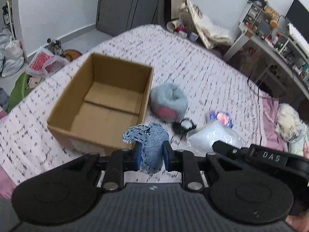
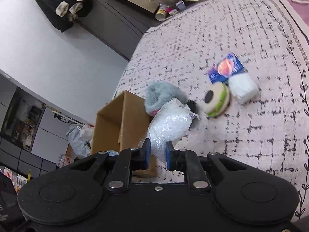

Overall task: Organize soft objects
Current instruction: 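Carry the denim plush with the left tool while the right tool carries the bag over the box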

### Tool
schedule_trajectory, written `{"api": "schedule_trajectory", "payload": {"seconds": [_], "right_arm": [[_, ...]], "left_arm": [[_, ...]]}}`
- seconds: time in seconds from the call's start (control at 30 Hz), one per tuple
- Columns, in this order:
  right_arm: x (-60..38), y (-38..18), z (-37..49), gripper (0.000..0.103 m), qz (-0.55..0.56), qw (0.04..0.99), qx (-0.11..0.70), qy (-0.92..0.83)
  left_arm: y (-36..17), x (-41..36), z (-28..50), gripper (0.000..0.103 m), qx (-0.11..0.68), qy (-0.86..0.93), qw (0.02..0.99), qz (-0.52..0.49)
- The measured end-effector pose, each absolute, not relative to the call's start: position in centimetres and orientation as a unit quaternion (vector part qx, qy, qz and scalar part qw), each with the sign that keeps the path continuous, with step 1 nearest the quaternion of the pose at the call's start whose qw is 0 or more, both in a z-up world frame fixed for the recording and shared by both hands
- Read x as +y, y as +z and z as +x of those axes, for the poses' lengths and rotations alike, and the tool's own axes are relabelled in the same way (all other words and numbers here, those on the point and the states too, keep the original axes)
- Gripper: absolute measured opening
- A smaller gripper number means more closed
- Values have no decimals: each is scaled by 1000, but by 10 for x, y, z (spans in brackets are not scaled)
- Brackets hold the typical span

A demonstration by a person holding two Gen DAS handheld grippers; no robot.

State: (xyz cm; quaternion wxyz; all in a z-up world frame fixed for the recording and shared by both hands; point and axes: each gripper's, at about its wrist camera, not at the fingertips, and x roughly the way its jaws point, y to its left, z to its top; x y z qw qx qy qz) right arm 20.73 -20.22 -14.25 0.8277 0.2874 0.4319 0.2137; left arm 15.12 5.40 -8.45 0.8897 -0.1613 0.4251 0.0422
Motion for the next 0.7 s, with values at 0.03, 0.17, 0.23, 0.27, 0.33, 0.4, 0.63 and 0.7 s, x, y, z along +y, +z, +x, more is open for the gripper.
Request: {"api": "schedule_trajectory", "payload": {"seconds": [0.03,0.17,0.23,0.27,0.33,0.4,0.63,0.7], "right_arm": [[-200,-139,208,16,285,831,427,216],[-191,-124,211,16,274,839,412,225],[-187,-119,212,16,270,843,407,227],[-185,-116,213,16,267,845,403,229],[-180,-111,215,16,264,847,399,234],[-175,-106,219,16,262,849,393,237],[-158,-92,233,16,251,860,373,240],[-153,-89,236,16,249,864,368,238]], "left_arm": [[-81,56,152,21,421,42,891,-162],[-69,62,159,21,405,40,898,-166],[-64,66,161,21,397,40,902,-166],[-62,68,164,21,394,40,903,-167],[-60,73,167,21,391,40,904,-169],[-58,78,171,21,389,43,905,-169],[-57,96,186,21,383,45,905,-180],[-57,102,192,21,381,46,905,-183]]}}
